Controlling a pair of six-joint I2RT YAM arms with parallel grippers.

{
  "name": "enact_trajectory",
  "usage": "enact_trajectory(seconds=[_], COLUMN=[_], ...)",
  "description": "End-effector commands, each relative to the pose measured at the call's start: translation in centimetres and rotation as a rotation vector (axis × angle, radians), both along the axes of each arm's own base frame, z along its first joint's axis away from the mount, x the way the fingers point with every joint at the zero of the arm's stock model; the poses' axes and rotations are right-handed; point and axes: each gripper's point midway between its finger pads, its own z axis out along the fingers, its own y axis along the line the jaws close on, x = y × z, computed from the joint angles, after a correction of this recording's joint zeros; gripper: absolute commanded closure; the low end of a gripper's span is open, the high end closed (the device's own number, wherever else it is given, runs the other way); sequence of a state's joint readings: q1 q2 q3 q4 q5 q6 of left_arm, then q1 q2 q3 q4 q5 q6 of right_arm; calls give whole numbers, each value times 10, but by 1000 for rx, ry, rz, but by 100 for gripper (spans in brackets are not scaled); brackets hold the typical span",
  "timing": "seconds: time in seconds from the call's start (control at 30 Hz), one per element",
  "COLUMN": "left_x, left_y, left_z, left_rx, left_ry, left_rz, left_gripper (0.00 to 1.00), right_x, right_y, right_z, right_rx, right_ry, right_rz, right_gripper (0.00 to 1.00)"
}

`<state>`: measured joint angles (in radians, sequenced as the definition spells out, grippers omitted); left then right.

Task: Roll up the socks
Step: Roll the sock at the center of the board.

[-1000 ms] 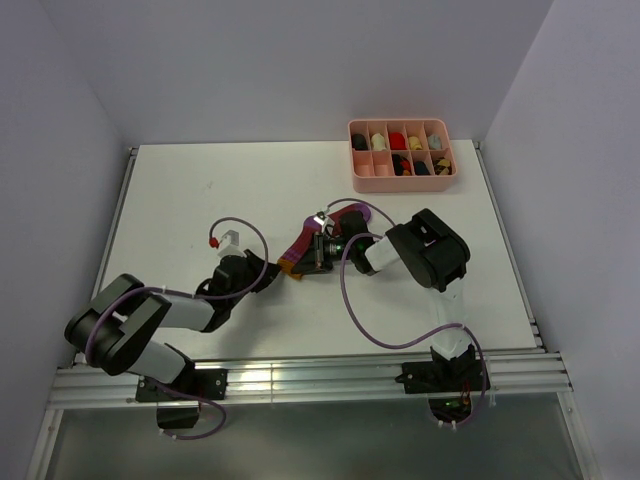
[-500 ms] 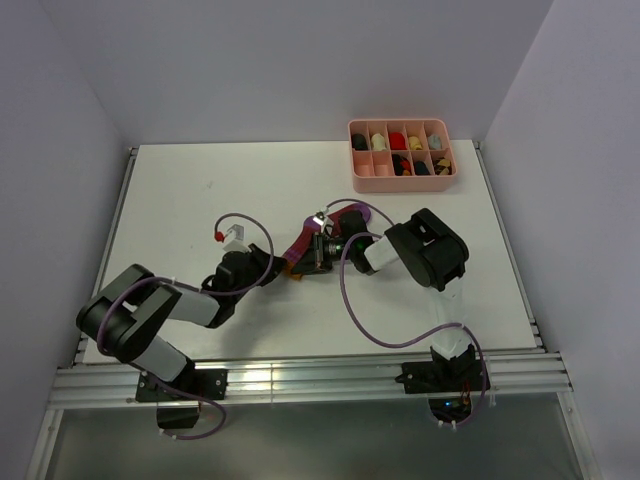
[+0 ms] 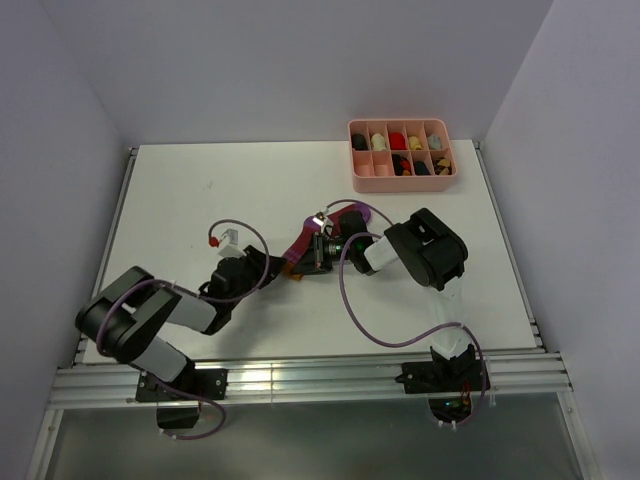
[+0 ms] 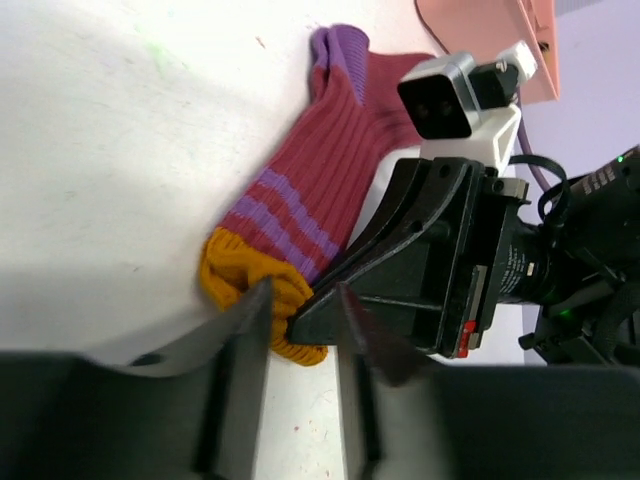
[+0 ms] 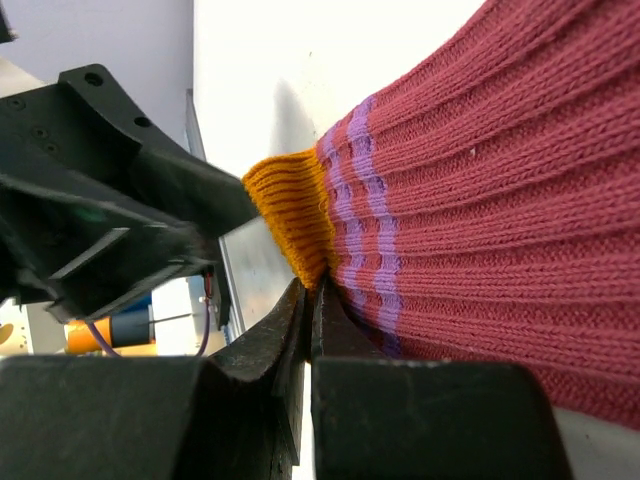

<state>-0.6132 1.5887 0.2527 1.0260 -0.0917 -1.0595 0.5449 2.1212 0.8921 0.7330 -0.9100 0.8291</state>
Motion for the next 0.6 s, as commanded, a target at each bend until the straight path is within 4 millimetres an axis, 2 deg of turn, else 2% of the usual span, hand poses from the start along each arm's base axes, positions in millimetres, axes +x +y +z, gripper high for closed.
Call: enact_trajectory(seconds=[0.0, 0.03, 0.1, 0.17, 0.3, 0.4, 0.43, 0.57], left_x=[6, 5, 6, 6, 12, 10, 6, 1], left_y=[12, 16, 26, 30, 22, 14, 15, 14], left_z=[29, 30, 35, 37, 36, 23, 13, 1], left_rx=[-29, -22, 12, 53, 107, 116, 136, 145], left_ry=[-35, -23, -6, 1, 72, 177, 228, 360], left_rz=[86, 102, 147, 157, 125, 106, 106, 126], left_gripper=[60, 55, 39, 32, 33, 37, 38, 41], right_x=[7, 7, 7, 7, 8, 8, 8, 9], right_y=[0, 0, 0, 0, 0, -1, -2, -3], right_z=[2, 2, 2, 1, 2, 2, 1, 1], right_rx=[4, 3, 3, 0, -8, -16, -21, -34], right_ry=[-17, -17, -22, -19, -29, -36, -41, -48], right_rz=[0, 1, 2, 3, 2, 0, 2, 2], right_gripper=[100, 100, 100, 100, 100, 100, 100, 100])
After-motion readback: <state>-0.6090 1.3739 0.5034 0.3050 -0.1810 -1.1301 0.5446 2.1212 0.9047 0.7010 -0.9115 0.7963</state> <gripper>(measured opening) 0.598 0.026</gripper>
